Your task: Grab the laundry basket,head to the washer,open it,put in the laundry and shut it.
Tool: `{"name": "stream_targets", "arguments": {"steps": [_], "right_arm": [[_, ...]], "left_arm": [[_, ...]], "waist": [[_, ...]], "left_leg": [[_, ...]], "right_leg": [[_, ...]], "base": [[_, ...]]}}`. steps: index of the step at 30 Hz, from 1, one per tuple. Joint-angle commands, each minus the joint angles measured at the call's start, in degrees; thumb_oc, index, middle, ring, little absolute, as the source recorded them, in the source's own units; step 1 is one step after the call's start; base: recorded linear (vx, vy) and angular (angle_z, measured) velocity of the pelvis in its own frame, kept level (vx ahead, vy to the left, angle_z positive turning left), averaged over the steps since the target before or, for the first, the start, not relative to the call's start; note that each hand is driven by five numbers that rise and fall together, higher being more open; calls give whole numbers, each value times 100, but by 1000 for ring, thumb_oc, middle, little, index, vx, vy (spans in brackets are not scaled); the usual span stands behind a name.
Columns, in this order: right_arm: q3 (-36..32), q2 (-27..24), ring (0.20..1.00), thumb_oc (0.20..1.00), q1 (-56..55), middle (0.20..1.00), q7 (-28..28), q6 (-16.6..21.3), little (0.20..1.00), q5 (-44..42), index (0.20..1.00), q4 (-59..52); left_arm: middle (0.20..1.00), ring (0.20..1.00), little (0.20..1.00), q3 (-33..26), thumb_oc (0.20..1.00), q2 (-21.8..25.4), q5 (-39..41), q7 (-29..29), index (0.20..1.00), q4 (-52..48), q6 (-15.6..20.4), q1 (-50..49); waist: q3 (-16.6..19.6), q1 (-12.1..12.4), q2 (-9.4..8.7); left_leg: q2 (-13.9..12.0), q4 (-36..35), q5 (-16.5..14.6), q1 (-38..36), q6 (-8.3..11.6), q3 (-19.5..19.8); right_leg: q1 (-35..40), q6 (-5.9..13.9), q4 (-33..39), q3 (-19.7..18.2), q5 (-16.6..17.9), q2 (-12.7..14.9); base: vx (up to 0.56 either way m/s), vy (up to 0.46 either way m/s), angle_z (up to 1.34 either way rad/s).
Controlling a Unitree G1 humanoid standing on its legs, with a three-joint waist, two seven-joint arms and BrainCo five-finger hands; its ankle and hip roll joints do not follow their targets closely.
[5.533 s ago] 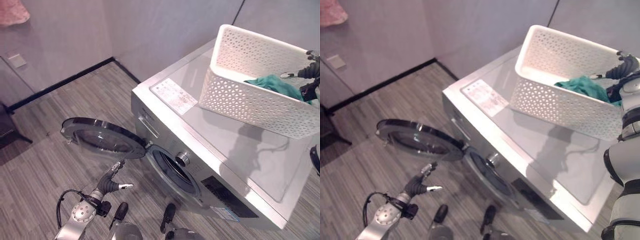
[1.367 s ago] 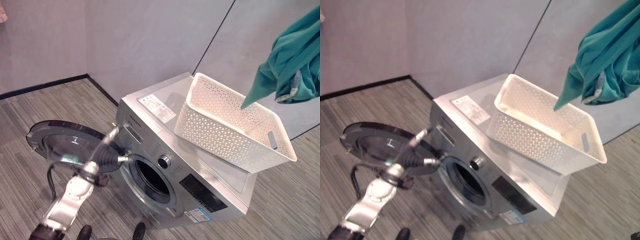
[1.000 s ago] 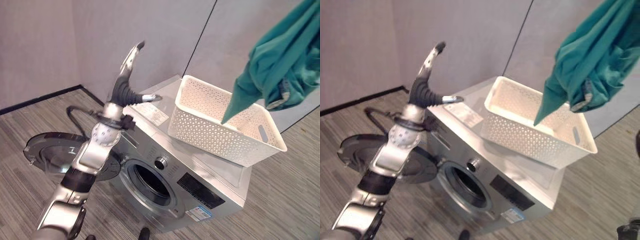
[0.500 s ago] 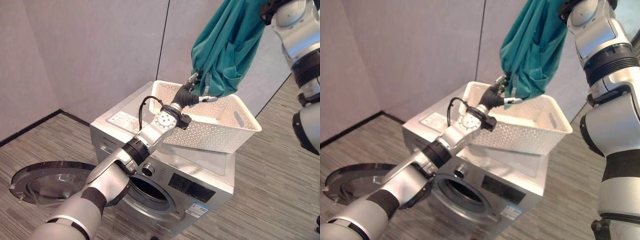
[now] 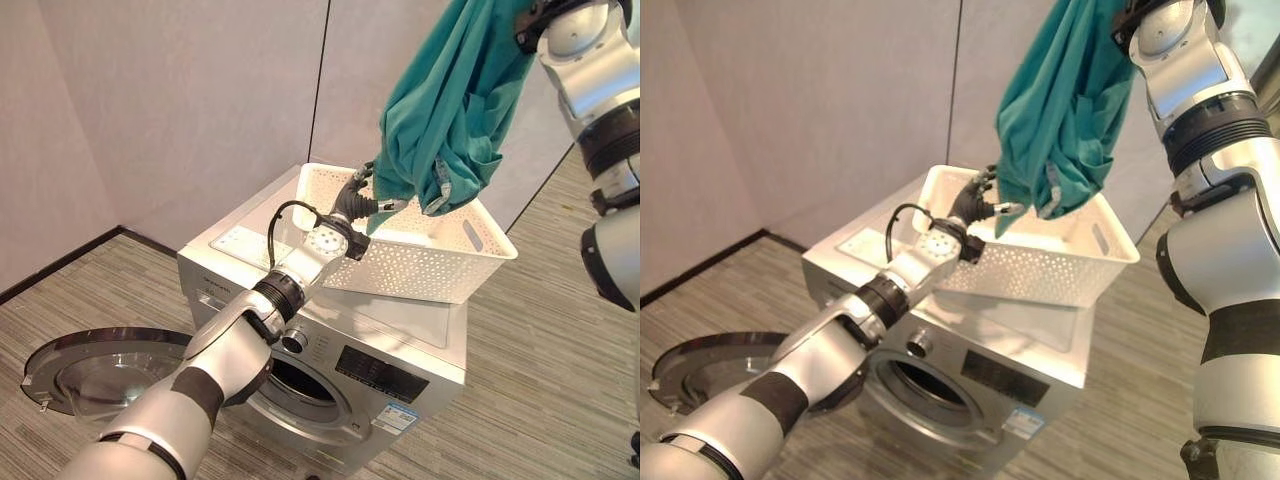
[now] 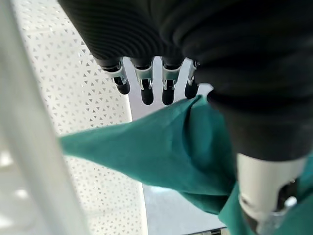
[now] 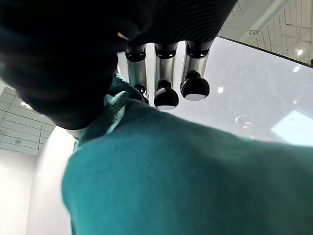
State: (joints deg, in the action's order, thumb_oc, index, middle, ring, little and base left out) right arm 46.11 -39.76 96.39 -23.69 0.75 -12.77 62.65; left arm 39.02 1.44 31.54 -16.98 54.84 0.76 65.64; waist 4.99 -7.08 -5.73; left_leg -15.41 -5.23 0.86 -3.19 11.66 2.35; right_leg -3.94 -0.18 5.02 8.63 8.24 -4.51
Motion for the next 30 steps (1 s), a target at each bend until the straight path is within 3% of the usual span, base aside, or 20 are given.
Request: {"name": "stream_targets", "arguments": {"steps": [1, 12, 21, 30], "right_arm": [[-63, -98, 200, 200, 785, 200, -164, 122, 200, -220, 200, 420], [-162, 94, 200, 200, 741, 200, -185, 174, 200, -343, 200, 135], [-485, -197, 200, 200, 517, 200, -469, 308, 200, -255, 200, -511], [-622, -283, 200, 200, 306, 200, -531, 362, 200, -180, 200, -572]], "left_arm": [[1000, 1000, 1000, -42, 1000, -114, 87, -237, 1000, 354, 319, 1177], [1000, 1000, 1000, -206, 1000, -50, 264, -403, 1000, 679, 362, 2043], [1000, 1000, 1000, -581, 1000, 575, 810, -605, 1000, -1049, 1127, 1519], [1000, 1000, 1000, -737, 1000, 706, 1061, -535, 1000, -1429, 1390, 1136]], "waist": [[-14, 154, -64], [2, 50, 32], [-61, 70, 64], [-110, 52, 92]], "left_leg": [[-141, 163, -1, -550, -255, -89], [-80, 140, -13, -594, -294, -206], [-100, 183, 3, -604, -262, -262], [-90, 172, 27, -577, -252, -270]], "right_leg": [[354, 679, -2, -506, -774, 523], [356, 668, -2, -624, -740, 542], [354, 667, -2, -600, -824, 526], [344, 661, -2, -587, -836, 536]], "base": [[0, 0, 0], [1, -3, -6], [0, -4, 0], [0, 0, 0]]}}
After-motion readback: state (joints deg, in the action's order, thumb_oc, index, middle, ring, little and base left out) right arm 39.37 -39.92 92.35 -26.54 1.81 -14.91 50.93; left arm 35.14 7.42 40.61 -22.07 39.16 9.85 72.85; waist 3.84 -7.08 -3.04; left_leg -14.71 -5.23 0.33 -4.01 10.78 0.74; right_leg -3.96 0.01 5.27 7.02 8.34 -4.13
